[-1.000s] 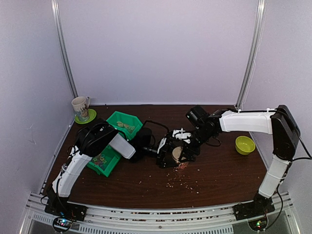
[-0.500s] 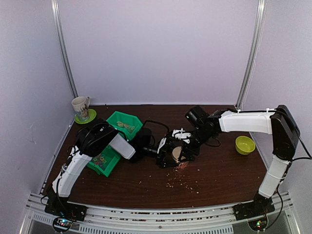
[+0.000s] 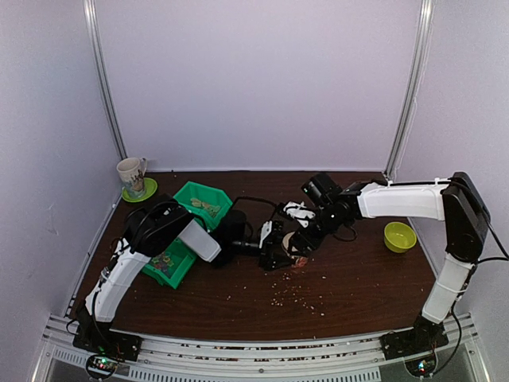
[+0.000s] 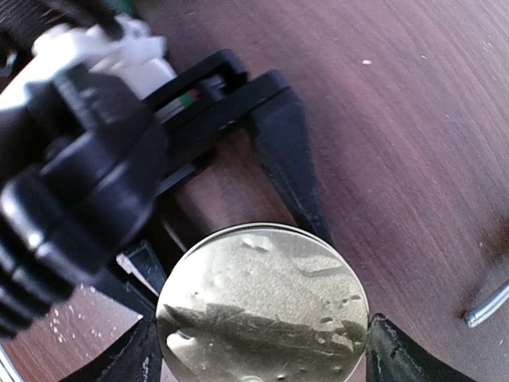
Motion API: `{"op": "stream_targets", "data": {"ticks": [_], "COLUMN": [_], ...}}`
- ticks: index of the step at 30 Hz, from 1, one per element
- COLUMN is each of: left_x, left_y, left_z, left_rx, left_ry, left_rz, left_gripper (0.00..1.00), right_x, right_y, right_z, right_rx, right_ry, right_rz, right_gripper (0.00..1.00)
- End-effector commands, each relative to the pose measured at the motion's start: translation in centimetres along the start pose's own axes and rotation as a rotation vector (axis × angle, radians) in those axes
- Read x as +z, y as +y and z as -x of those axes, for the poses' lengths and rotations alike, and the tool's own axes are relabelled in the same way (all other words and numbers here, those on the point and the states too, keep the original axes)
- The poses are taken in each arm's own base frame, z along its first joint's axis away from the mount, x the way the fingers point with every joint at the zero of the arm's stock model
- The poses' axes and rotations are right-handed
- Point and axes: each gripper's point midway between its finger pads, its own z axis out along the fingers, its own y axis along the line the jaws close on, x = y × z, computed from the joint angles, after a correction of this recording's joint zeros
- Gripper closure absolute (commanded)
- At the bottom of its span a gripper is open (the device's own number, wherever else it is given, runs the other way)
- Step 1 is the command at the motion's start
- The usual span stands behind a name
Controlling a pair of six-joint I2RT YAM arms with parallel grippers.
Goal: Pack the candies
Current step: Screw the box lid onto the packing box.
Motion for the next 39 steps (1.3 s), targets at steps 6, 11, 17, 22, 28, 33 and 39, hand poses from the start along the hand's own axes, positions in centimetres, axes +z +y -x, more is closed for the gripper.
{"op": "stream_targets", "data": {"ticks": [6,11,17,22,28,33,39], "left_x": [-3.4,-3.7,-3.6,-3.4,-2.8,-2.7,-2.9], "left_y": [2.5,2.7,2.6,1.6,-1.5,-4.9,-6.9], "left_z": [-12.8,-13.0,-13.0,-12.6,-11.4,-10.5,-10.0], "left_rx": [-0.246,-0.241,-0.238,-0.215,-0.168,-0.137,-0.124], "left_ry": [0.375,0.392,0.387,0.368,0.311,0.249,0.220], "left_rz": [0.311,0.328,0.320,0.263,0.067,-0.131,-0.260], "left_gripper": [0.25,0.25,0.25,0.24,0.24,0.24,0.24], "right_x": [-0.5,-1.0,-1.6,-3.4,-5.4,-5.5,-3.7], "right_y": [-3.6,-3.7,-3.6,-3.9,-1.9,0.9,2.4], "right_z": [2.7,3.6,3.3,3.4,2.9,1.8,0.4], "right_rx": [0.371,0.392,0.351,0.219,-0.104,-0.305,-0.373], "right_ry": [-0.112,-0.141,-0.137,-0.150,-0.137,-0.145,-0.109], "right_rz": [-0.192,-0.216,-0.226,-0.237,-0.129,0.006,0.109], "right_gripper": [0.17,0.12,0.00,0.01,0.01,0.00,0.00]}}
